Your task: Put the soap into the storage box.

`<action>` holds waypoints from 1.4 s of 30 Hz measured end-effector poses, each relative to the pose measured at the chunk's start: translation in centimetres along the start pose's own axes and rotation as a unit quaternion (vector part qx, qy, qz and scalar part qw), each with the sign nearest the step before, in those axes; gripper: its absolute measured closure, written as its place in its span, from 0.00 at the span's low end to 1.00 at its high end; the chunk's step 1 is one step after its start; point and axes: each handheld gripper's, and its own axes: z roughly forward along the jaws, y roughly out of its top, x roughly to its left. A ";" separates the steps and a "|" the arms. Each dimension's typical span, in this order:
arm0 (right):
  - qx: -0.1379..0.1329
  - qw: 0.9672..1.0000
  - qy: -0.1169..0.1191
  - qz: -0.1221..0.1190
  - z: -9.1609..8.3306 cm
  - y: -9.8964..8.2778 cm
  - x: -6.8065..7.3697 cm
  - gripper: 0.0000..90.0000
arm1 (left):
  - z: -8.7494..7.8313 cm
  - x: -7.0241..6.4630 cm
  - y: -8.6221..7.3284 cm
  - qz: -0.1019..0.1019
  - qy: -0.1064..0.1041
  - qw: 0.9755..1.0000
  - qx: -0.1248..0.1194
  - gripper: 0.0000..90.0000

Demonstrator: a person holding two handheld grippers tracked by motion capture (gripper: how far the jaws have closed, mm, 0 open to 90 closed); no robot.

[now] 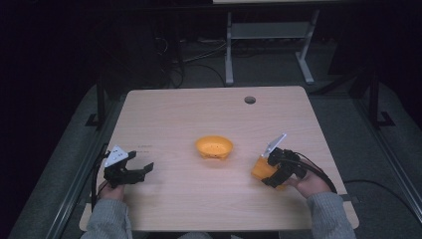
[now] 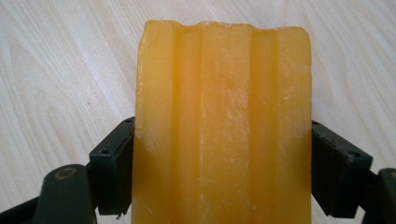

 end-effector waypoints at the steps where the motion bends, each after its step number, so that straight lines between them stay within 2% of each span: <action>1: 0.001 1.000 0.000 0.001 0.0 0.1 0.0 0.24 | 0.0 0.0 0.0 0.001 0.000 1.000 0.001 0.15; 19: -0.015 1.000 0.008 -0.009 -0.7 1.4 -0.7 0.24 | 0.0 0.0 0.0 -0.003 -0.001 1.000 -0.003 0.15; 31: -0.014 0.999 0.006 -0.036 -1.3 3.8 -1.0 0.24 | 0.0 0.0 0.0 -0.004 -0.001 1.000 -0.002 0.15; 42: -0.019 0.998 0.014 -0.054 -1.3 6.1 -1.4 0.24 | 0.1 -0.1 0.0 -0.002 -0.003 1.000 -0.004 0.15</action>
